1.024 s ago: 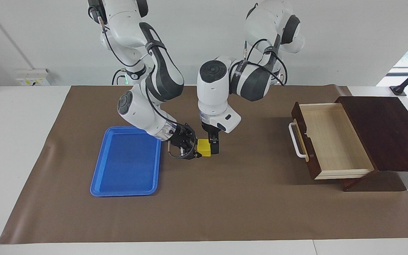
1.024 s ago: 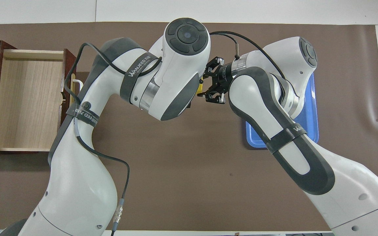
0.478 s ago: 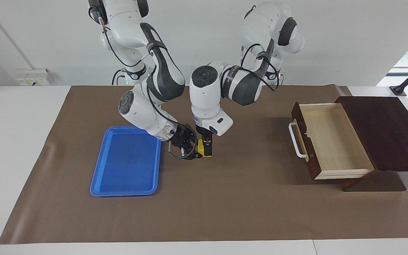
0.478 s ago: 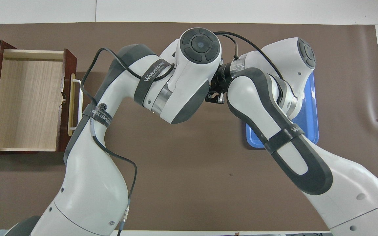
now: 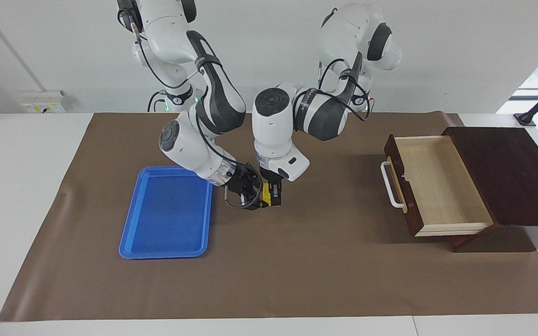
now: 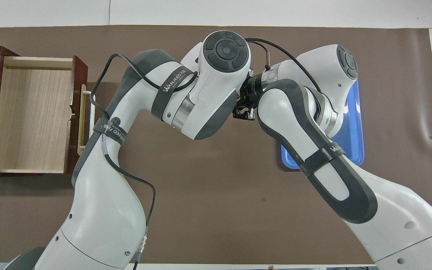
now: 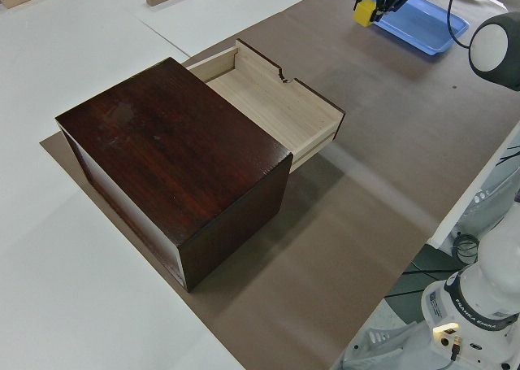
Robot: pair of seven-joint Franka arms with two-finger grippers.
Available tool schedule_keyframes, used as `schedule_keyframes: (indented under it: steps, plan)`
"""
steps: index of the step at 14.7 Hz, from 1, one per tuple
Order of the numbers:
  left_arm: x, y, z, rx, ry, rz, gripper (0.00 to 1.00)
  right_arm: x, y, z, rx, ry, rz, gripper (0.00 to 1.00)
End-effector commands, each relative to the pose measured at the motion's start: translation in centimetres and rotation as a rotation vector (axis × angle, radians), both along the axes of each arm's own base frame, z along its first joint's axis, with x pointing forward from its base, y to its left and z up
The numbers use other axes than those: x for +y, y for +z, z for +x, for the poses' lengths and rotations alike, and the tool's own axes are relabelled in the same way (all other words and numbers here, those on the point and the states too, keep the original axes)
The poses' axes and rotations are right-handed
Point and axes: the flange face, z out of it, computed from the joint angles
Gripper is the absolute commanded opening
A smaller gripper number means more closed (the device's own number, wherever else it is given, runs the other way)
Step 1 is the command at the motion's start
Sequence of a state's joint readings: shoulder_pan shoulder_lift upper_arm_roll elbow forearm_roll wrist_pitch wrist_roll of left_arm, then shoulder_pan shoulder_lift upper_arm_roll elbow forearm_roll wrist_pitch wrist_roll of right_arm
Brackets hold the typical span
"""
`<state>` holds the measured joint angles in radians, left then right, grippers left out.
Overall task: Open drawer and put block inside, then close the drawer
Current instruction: 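Carry the cube into the drawer with the left gripper while the right gripper withdraws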
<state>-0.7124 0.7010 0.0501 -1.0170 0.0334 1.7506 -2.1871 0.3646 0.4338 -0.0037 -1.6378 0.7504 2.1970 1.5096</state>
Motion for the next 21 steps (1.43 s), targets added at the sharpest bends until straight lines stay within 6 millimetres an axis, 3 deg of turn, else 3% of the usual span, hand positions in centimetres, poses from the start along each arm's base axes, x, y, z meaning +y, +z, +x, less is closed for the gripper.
schedule_keyframes:
  steps: [1,3,6,8,10,13,17,21]
  plan:
    - [0.1,-0.3,0.0,0.004,0.015,0.016,0.00,-0.2,0.5,0.6,-0.009,-0.039,0.009,0.71]
    - [0.1,-0.4,0.0,0.005,0.015,0.017,0.00,-0.2,0.6,0.6,-0.010,-0.040,0.010,0.93]
    - [0.6,0.1,0.1,0.008,0.021,0.023,0.00,-1.0,0.6,0.8,-0.009,-0.038,0.002,0.95]
    - [2.4,2.2,0.9,0.001,0.046,0.006,0.00,-1.5,0.5,0.9,-0.011,-0.036,-0.002,0.96]
    - [6.0,5.7,2.0,-0.006,0.089,-0.012,0.00,-1.7,0.3,0.8,-0.009,-0.036,-0.004,0.97]
    - [13.2,10.1,3.1,0.031,0.077,-0.033,0.00,-1.6,0.3,0.8,-0.009,-0.035,-0.006,0.97]
    - [22.0,13.6,4.2,0.085,0.007,-0.037,0.00,-1.6,0.0,0.6,-0.011,-0.031,-0.008,0.97]
    - [32.2,13.4,5.2,0.114,-0.009,-0.032,0.00,-2.3,-0.1,0.8,-0.011,-0.031,-0.010,0.97]
